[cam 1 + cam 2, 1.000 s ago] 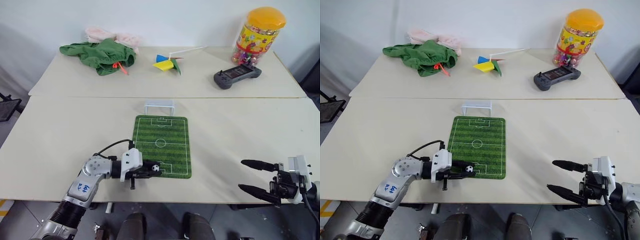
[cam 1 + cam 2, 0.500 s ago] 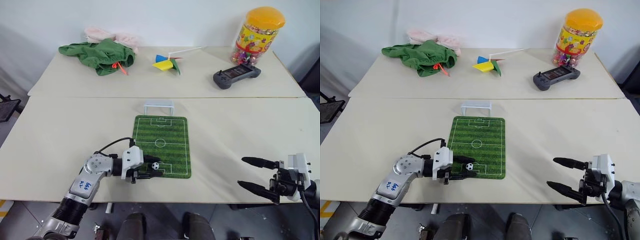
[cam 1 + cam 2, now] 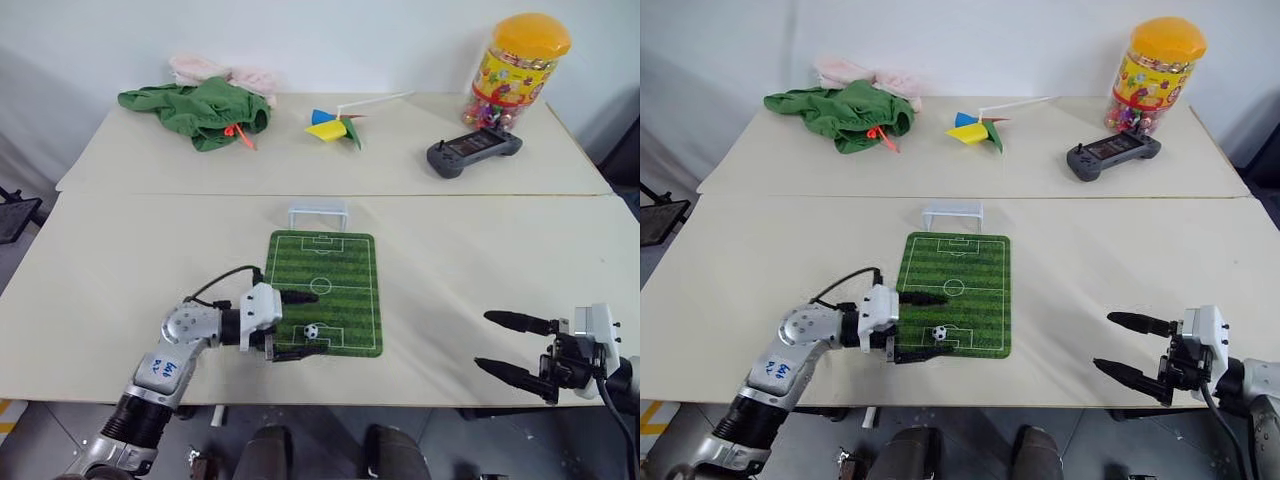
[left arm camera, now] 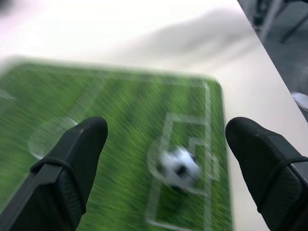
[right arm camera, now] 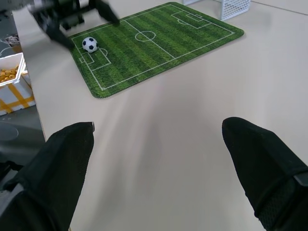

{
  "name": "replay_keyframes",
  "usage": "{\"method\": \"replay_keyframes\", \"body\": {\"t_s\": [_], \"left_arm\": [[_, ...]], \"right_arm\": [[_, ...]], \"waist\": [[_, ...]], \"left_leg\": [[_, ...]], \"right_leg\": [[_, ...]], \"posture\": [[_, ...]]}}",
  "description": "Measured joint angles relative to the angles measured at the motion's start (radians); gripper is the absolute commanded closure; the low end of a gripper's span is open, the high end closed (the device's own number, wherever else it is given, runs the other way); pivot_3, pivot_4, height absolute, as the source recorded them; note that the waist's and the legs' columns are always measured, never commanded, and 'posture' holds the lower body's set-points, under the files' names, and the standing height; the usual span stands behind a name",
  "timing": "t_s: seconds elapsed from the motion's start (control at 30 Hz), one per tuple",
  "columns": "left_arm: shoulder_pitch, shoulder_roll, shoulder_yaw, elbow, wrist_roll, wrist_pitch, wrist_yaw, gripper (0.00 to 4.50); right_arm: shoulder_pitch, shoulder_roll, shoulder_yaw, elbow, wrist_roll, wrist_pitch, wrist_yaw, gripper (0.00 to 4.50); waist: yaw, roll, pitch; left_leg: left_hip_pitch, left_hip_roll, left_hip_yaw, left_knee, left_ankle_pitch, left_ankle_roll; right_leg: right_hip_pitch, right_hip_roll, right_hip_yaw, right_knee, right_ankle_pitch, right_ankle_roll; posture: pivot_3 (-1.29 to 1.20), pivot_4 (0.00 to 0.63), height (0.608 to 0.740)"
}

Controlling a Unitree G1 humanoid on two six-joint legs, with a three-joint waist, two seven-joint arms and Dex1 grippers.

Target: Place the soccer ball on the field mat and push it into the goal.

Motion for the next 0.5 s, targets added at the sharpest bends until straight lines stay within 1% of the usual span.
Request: {"method": "replay_keyframes", "body": {"t_s": [0.03,0.07,0.17,0.2,0.3,0.4,0.5], "left_arm": [[0.000,0.007,0.027,-0.034,-0.036,0.000,-0.010,1.06],[0.000,0.009,0.044,-0.055,-0.062,0.003,-0.019,1.28],[0.039,0.059,0.046,-0.135,-0.120,0.044,-0.073,2.33],[0.051,0.071,0.042,-0.148,-0.123,0.052,-0.085,2.57],[0.093,0.090,0.023,-0.159,-0.136,0.078,-0.117,3.51],[0.120,0.091,-0.006,-0.160,-0.135,0.078,-0.138,4.43],[0.137,0.094,-0.037,-0.156,-0.121,0.074,-0.156,4.47]], "right_arm": [[-0.001,0.000,-0.004,0.003,0.004,-0.001,0.006,0.00],[-0.004,0.000,-0.005,0.007,0.007,-0.002,0.011,0.00],[-0.027,0.000,-0.025,0.024,0.045,-0.008,0.070,0.00],[-0.027,-0.002,-0.034,0.028,0.052,-0.009,0.084,0.00],[-0.026,-0.009,-0.042,0.034,0.078,-0.018,0.126,0.00],[-0.018,-0.001,-0.047,0.020,0.108,-0.016,0.126,0.00],[0.043,0.028,-0.081,-0.060,0.158,0.009,0.103,0.00]], "waist": [[0.000,0.000,0.000],[0.000,0.000,0.000],[-0.002,0.000,0.000],[-0.001,0.000,0.000],[0.001,0.000,0.000],[0.002,0.000,0.000],[0.003,0.001,0.000]], "left_leg": [[0.000,0.000,0.000,0.000,0.000,0.000],[0.000,0.000,0.000,0.000,0.000,0.000],[0.001,0.000,0.001,0.000,0.000,0.000],[0.001,0.000,0.001,0.000,0.000,0.000],[0.001,0.000,0.001,0.000,0.000,0.000],[0.000,0.000,0.001,0.001,-0.001,0.000],[0.001,0.001,0.001,0.000,-0.001,0.000]], "right_leg": [[0.000,0.000,0.000,0.000,0.000,0.000],[0.000,0.000,0.000,0.000,0.000,0.000],[0.000,0.000,0.001,0.000,0.000,0.000],[0.000,0.000,0.001,0.000,0.000,0.000],[0.000,0.001,0.002,0.000,0.000,0.000],[0.000,0.001,0.002,-0.001,0.000,0.000],[0.000,0.002,0.002,-0.001,0.000,0.000]], "posture": [[0.00,0.150,0.740],[0.00,0.150,0.740],[0.00,0.150,0.740],[0.00,0.150,0.740],[0.00,0.150,0.740],[0.00,0.150,0.740],[0.00,0.150,0.740]]}}
